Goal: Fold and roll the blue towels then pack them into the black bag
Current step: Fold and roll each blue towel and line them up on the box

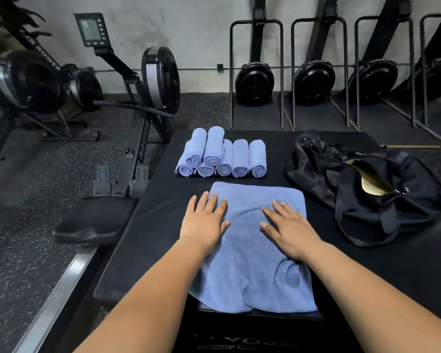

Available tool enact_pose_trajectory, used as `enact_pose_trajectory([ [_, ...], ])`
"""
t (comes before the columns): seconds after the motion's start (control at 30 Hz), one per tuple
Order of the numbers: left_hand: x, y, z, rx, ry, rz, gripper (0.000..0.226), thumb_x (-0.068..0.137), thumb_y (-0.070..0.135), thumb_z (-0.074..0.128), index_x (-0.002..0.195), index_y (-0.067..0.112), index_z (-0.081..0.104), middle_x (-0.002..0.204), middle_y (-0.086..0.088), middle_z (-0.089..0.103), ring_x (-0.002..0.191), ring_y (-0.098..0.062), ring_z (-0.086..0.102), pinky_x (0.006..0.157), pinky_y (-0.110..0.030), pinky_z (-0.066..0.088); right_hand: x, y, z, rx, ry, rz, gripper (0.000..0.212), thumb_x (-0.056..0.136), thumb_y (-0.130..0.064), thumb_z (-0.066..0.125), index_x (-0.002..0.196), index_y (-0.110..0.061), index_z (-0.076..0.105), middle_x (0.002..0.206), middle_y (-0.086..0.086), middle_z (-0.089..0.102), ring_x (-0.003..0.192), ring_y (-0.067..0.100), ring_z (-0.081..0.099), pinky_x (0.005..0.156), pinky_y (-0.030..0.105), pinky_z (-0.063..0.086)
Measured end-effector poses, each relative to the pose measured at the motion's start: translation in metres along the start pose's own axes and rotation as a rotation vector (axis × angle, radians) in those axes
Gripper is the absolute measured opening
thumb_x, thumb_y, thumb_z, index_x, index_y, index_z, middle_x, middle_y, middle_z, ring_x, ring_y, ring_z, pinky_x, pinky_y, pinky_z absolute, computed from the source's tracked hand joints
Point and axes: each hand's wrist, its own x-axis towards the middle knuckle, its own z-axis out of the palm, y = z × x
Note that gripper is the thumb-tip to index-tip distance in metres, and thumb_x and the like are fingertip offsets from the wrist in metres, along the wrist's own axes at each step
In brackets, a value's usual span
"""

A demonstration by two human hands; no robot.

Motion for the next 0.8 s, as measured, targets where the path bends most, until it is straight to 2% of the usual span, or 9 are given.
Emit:
enact_pose_trajectory([
  [0.1,-0.019,0.002,0.006,-0.303,0.188,0.116,0.06,0.107,0.053,0.034,0.158,0.022,0.041,0.165,-0.001,0.039,0.155,-0.025,0.031,0.127,-0.045,0.022,-0.01,0.0,-0.003,0.052,0.029,-0.055,0.068,0.104,-0.068,0.026,0.164,-0.036,0.028,0.175,-0.008,0.013,0.162,0.015,0.004,0.128,0.038,0.011],
  [0.23,-0.064,0.002,0.002,-0.534,0.318,0.304,0.048,0.106,0.053,0.048,0.137,0.019,0.061,0.137,0.003,0.062,0.126,-0.021,0.058,0.108,-0.038,0.045,-0.042,-0.002,-0.002,0.096,0.179,-0.206,0.072,0.101,-0.074,0.022,0.156,-0.034,0.045,0.169,-0.009,0.031,0.157,0.016,0.022,0.127,0.038,0.022],
  [0.33,-0.098,0.004,-0.002,-0.48,0.339,0.369,0.047,0.101,0.065,0.05,0.125,0.025,0.063,0.119,0.008,0.057,0.107,-0.019,0.057,0.092,-0.036,0.045,-0.07,-0.004,-0.001,0.062,0.318,-0.29,0.065,0.101,-0.073,0.028,0.144,-0.033,0.055,0.158,-0.009,0.043,0.147,0.018,0.036,0.118,0.037,0.034],
  [0.4,-0.117,0.007,-0.003,-0.424,0.316,0.423,0.056,0.095,0.074,0.054,0.123,0.026,0.061,0.116,0.007,0.054,0.103,-0.019,0.054,0.089,-0.034,0.043,-0.089,-0.008,0.0,0.002,0.364,-0.337,0.061,0.101,-0.074,0.034,0.139,-0.031,0.056,0.156,-0.007,0.044,0.143,0.019,0.04,0.113,0.037,0.037],
  [0.53,-0.141,0.011,-0.001,-0.307,0.251,0.498,0.069,0.089,0.081,0.056,0.13,0.026,0.058,0.123,0.004,0.055,0.108,-0.019,0.055,0.094,-0.036,0.044,-0.122,-0.015,0.008,-0.057,0.271,-0.407,0.08,0.09,-0.088,0.043,0.144,-0.029,0.049,0.16,-0.007,0.037,0.147,0.016,0.035,0.115,0.037,0.038],
  [0.6,-0.145,0.012,0.002,-0.305,0.253,0.471,0.057,0.094,0.071,0.057,0.131,0.027,0.061,0.125,0.005,0.057,0.108,-0.02,0.058,0.093,-0.039,0.047,-0.131,-0.014,0.012,-0.123,0.236,-0.444,0.083,0.087,-0.091,0.043,0.145,-0.032,0.048,0.16,-0.007,0.037,0.147,0.015,0.034,0.116,0.037,0.038],
  [0.67,-0.147,0.012,0.001,-0.317,0.259,0.428,0.039,0.095,0.052,0.061,0.127,0.03,0.065,0.121,0.007,0.062,0.108,-0.02,0.061,0.09,-0.041,0.049,-0.134,-0.011,0.015,-0.176,0.249,-0.483,0.064,0.092,-0.077,0.048,0.14,-0.035,0.053,0.154,-0.007,0.045,0.141,0.017,0.042,0.112,0.038,0.043],
  [0.73,-0.149,0.012,-0.003,-0.371,0.263,0.384,0.028,0.093,0.036,0.062,0.119,0.03,0.068,0.111,0.009,0.067,0.102,-0.023,0.065,0.085,-0.041,0.051,-0.132,-0.007,0.015,-0.144,0.297,-0.478,0.043,0.096,-0.059,0.049,0.129,-0.035,0.06,0.14,-0.01,0.057,0.129,0.019,0.054,0.102,0.036,0.049],
  [0.8,-0.15,0.013,-0.013,-0.529,0.29,0.282,0.023,0.096,0.03,0.062,0.118,0.029,0.07,0.105,0.008,0.072,0.096,-0.023,0.068,0.085,-0.037,0.052,-0.129,-0.01,0.006,0.005,0.346,-0.381,0.033,0.099,-0.054,0.048,0.116,-0.032,0.066,0.118,-0.011,0.068,0.111,0.021,0.063,0.087,0.035,0.052],
])
